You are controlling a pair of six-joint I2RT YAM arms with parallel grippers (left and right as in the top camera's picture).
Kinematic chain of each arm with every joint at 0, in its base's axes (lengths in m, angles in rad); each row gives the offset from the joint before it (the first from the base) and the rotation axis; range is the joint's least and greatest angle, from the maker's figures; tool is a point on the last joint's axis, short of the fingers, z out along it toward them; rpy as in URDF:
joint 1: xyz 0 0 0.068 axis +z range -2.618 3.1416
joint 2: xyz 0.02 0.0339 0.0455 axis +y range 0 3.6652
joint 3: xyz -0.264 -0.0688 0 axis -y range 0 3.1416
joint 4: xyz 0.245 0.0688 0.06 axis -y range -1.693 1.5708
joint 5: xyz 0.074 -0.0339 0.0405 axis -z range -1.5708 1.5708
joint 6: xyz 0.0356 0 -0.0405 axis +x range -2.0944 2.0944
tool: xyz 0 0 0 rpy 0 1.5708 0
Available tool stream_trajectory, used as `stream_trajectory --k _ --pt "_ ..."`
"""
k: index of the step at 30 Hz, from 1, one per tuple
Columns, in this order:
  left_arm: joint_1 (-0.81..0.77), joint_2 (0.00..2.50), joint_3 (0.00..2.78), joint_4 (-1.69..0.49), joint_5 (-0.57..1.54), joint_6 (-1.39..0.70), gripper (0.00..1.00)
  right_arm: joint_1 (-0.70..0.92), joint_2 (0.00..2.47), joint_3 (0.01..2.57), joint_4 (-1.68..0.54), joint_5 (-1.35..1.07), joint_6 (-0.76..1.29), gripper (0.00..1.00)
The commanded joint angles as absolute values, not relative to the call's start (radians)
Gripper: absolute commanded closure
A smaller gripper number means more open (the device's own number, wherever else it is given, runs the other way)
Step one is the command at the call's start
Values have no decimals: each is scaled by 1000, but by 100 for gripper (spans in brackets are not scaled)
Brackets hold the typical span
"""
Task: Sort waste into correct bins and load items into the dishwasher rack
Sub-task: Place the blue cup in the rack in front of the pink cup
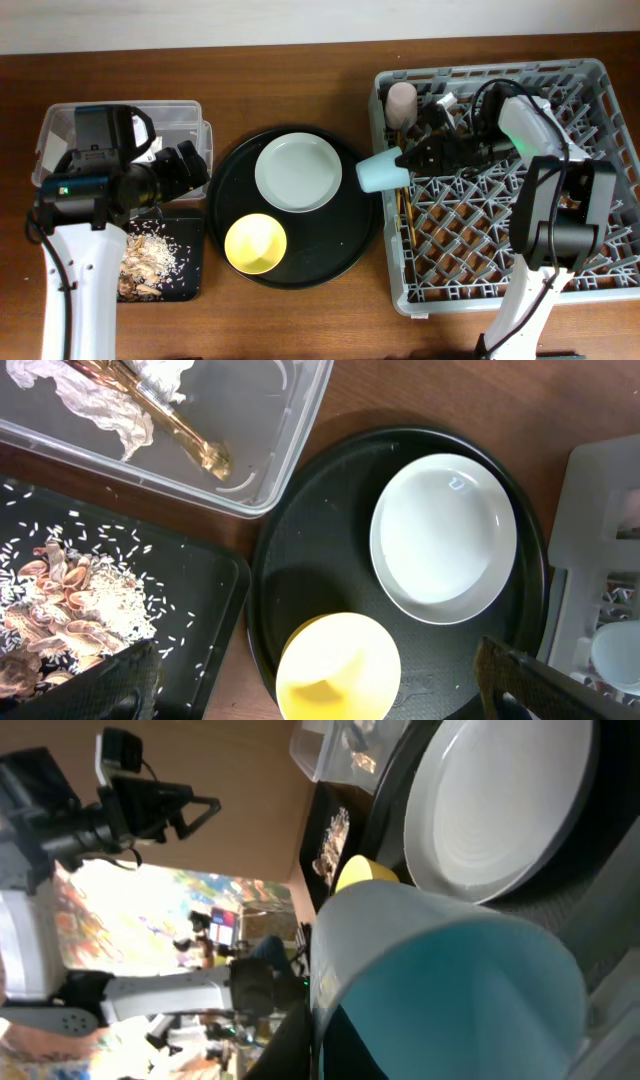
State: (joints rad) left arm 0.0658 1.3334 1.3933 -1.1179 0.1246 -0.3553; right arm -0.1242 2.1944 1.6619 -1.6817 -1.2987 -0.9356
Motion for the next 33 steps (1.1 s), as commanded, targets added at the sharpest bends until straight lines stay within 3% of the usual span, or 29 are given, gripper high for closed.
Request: stream_trajectory --k 1,12,15,20,22,24,26,29,30,31,33 --pt "68 1329 1400 -1117 135 -343 1 -173 2183 1647 -1634 -1211 -991 92" --pt "68 1329 1400 -1117 135 -343 1 -232 2183 1645 -1600 -1086 -987 91" --pt "68 1329 1400 -1117 134 -343 1 -234 2183 1652 -1643 -1087 -987 85" --pt "68 1329 1400 -1117 135 -343 1 -356 2041 1715 -1699 -1109 -917 84" --pt "68 1329 1400 -1117 135 -343 1 -365 1901 1733 -1658 -1007 -775 84" --pt "68 1329 1400 -1117 134 -343 1 -332 1763 1733 -1496 -823 -469 84" --pt "68 1329 1400 -1117 135 -343 1 -215 1625 1733 -1334 -503 -160 83" --pt "68 1329 1400 -1117 135 -343 1 68 1555 1732 -1267 -199 9 80" --pt "68 1329 1400 -1117 135 -343 1 183 1579 1721 -1242 -265 9 37" --pt "68 1329 1400 -1117 135 -343 1 254 1608 1707 -1225 -350 9 2" --pt "68 1329 1400 -1117 135 -343 1 362 1691 1700 -1202 -448 9 2"
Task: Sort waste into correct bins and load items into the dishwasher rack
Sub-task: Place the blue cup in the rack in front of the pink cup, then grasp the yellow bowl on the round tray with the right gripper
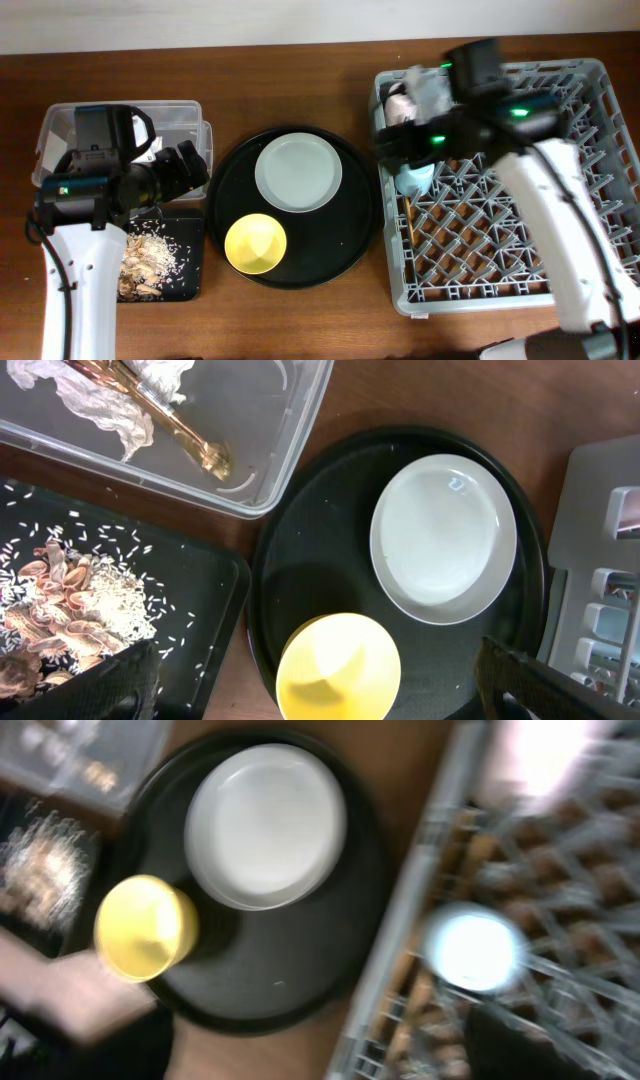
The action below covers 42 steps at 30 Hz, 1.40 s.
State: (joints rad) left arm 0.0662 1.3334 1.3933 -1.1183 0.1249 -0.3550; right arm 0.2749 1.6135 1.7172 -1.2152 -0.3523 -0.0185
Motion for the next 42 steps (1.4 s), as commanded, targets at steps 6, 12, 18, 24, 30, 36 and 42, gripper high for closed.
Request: stream_trajectory --k 6,12,18,24,30,36,42 --pt "68 1329 1400 -1117 135 -343 1 610 1894 1700 -1162 -358 163 73" --pt "68 1329 1400 -1117 135 -343 1 793 1993 1698 -1118 -328 253 79" --pt "68 1329 1400 -1117 135 -343 1 908 1993 1698 -1129 -332 252 78" --pt "68 1329 1401 -1084 134 -343 1 910 1993 1698 -1131 -331 244 75" --pt "68 1273 1419 -1117 -796 -342 1 912 1993 1698 -1121 -328 241 62" --pt "68 1264 1419 -1213 -768 -343 1 1043 1995 1698 -995 -260 105 52" --pt "68 1264 1419 -1213 -579 -343 1 1086 2125 1698 -825 -118 104 60"
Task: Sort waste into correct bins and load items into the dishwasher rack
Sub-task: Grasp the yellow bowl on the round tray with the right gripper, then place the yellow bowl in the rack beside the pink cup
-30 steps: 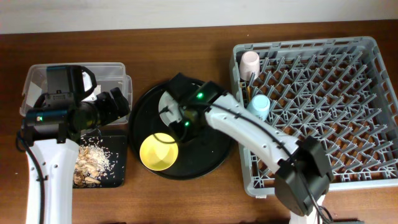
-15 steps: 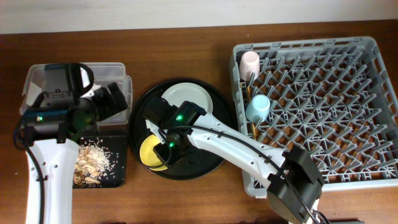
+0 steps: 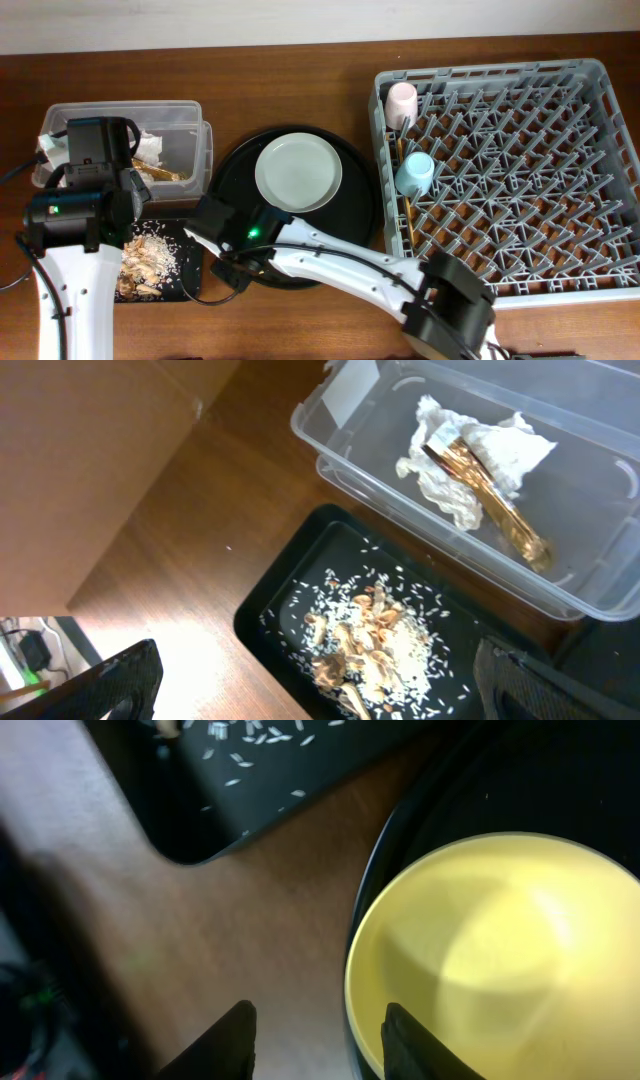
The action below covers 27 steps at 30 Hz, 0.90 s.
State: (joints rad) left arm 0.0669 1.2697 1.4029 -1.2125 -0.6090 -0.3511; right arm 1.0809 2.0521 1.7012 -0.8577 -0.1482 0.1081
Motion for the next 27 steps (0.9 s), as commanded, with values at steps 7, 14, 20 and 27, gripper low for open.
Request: stream_trajectory --k 7,14,20,27 --pt "68 1264 1419 -1213 -579 -343 1 1079 2211 1701 -817 -120 105 96" --pt "68 1264 1419 -1213 -579 -343 1 925 1851 1865 -1177 -173 111 96" --pt "68 1264 1419 -1213 -579 -343 1 331 1703 1861 -1383 -812 -270 96" --pt "68 1264 1419 -1213 -579 -343 1 -257 1926 1853 -1364 -1304 -659 96"
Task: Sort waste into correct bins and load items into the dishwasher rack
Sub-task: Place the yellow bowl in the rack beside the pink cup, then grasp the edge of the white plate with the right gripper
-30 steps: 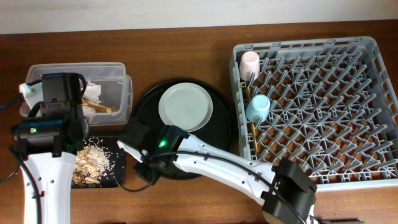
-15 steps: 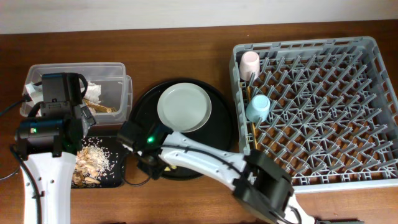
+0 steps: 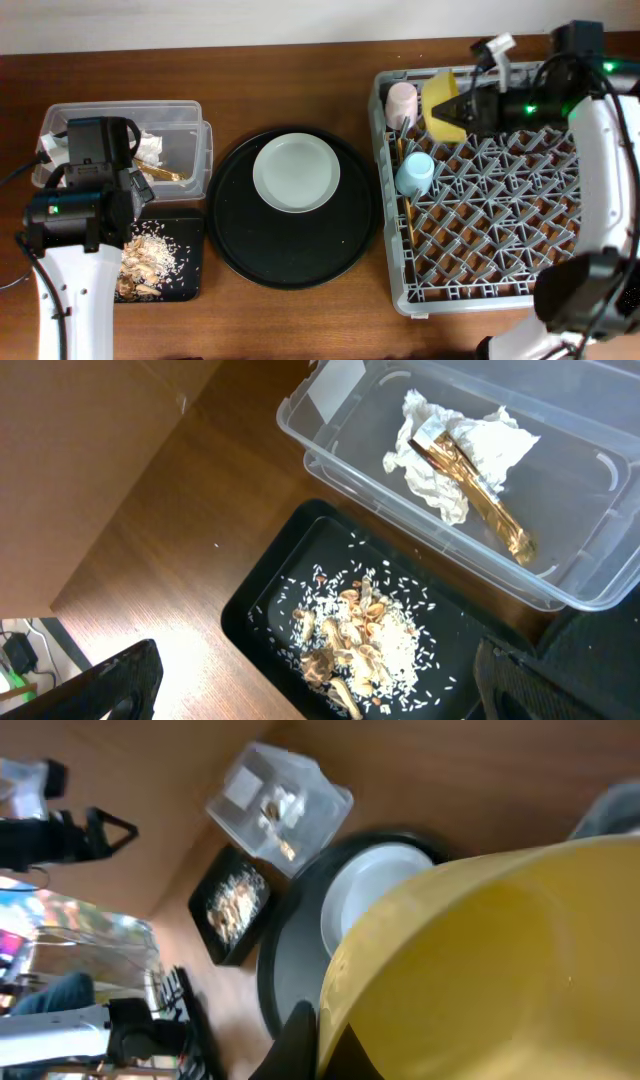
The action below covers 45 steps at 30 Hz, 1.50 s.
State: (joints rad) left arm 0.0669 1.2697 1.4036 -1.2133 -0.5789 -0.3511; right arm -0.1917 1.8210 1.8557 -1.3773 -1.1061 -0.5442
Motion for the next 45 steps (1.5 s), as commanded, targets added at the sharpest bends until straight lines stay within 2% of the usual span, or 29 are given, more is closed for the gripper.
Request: stream_trajectory --k 1,5,11,12,13,15,16,18,20,22,24,27,29,31,33,34,36,39,45 --pt "68 1264 1419 -1213 -579 -343 1 -280 1985 1853 -1344 -1357 -659 96" --pt "68 1264 1419 -1213 -579 -343 1 -344 2214 1853 -1215 -1552 -648 96" --pt "68 1264 1419 -1213 -579 -343 1 -347 2284 1853 -1120 -1501 -639 96" --pt "68 1264 1419 -1213 -579 -343 1 -347 2284 1853 -1121 -1450 -638 89" --pt "68 1264 1419 -1213 -579 -343 1 -349 2284 1853 -1121 -1433 -619 88" --pt "68 1264 1419 -1213 -579 -343 1 -376 2284 1853 -1129 -1347 -586 78" --pt "68 1264 1419 -1213 -579 -343 1 -410 2284 1853 -1159 -1328 -586 62" --pt "68 1264 1419 -1213 -579 -343 1 -504 2284 1854 -1239 -1406 -587 44" --pt "68 1264 1419 -1213 -579 -343 1 -567 2273 1860 -1293 -1406 -587 39" --pt "68 1264 1419 -1213 -579 -343 1 -600 2237 1910 -1362 -1376 -583 39" --pt "68 1264 1419 -1213 -579 -343 1 -583 2183 2035 -1425 -1120 -459 39" --pt "68 1264 1419 -1213 -579 -343 1 -459 2089 2202 -1483 -766 -283 41" --pt "68 1264 1419 -1213 -579 -343 1 -300 2018 2241 -1513 -636 -252 47" --pt "68 1264 1419 -1213 -579 -343 1 -51 1987 2240 -1534 -540 -245 64" --pt "68 1264 1419 -1213 -579 -343 1 132 1998 2226 -1503 -430 -170 65" --pt "68 1264 1419 -1213 -579 -343 1 276 2019 2226 -1464 -273 -73 65" --pt "68 1264 1419 -1213 -579 -343 1 393 2056 2226 -1454 -154 4 66" --pt "68 1264 1419 -1213 -579 -343 1 477 2166 2225 -1455 -123 69 65" --pt "68 1264 1419 -1213 -579 -343 1 479 2350 2225 -1453 -126 88 64"
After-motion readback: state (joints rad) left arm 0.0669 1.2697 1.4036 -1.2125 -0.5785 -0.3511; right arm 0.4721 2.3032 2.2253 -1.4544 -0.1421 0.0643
